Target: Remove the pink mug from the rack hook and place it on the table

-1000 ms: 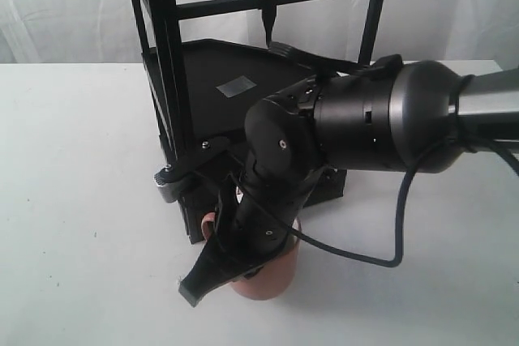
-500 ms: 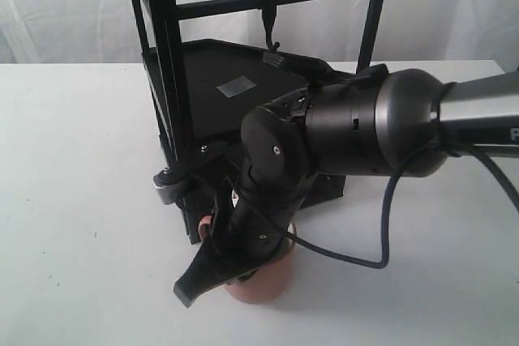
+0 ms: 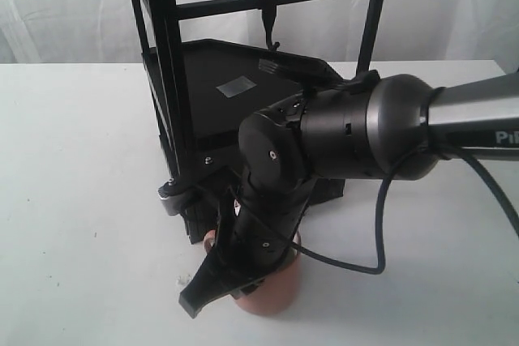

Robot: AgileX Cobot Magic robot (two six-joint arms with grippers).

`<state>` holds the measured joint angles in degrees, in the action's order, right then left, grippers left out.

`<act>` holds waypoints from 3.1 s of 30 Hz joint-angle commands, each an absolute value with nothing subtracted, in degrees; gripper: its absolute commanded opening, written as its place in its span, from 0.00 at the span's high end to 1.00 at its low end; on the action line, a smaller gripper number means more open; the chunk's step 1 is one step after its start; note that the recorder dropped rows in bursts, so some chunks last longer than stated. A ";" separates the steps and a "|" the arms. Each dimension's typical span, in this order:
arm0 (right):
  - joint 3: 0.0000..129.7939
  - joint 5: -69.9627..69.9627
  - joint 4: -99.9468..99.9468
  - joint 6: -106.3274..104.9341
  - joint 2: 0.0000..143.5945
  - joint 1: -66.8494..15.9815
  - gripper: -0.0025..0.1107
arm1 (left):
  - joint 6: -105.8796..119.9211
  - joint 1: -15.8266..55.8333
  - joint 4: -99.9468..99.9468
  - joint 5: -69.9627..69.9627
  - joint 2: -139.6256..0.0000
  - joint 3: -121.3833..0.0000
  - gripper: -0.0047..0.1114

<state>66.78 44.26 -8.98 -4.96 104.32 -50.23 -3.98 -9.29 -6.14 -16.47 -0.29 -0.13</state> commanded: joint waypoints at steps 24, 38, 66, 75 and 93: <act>68.32 50.59 -2.37 -4.12 99.45 -49.63 0.73 | -4.04 -8.86 -6.34 -16.30 0.00 0.00 0.96; 80.44 69.96 4.94 -7.95 87.07 -49.63 0.74 | -4.04 -8.86 -6.34 -16.30 0.00 0.00 0.96; 59.59 69.96 21.91 17.03 59.18 -2.23 0.98 | -4.04 -8.86 -6.34 -16.30 0.00 0.00 0.96; 59.59 69.96 21.91 17.28 46.93 -2.23 0.98 | -4.04 -8.86 -6.34 -16.30 0.00 0.00 0.96; 57.23 34.11 22.62 15.54 37.22 -2.23 0.98 | -4.04 -8.86 -6.34 -16.30 0.00 0.00 0.96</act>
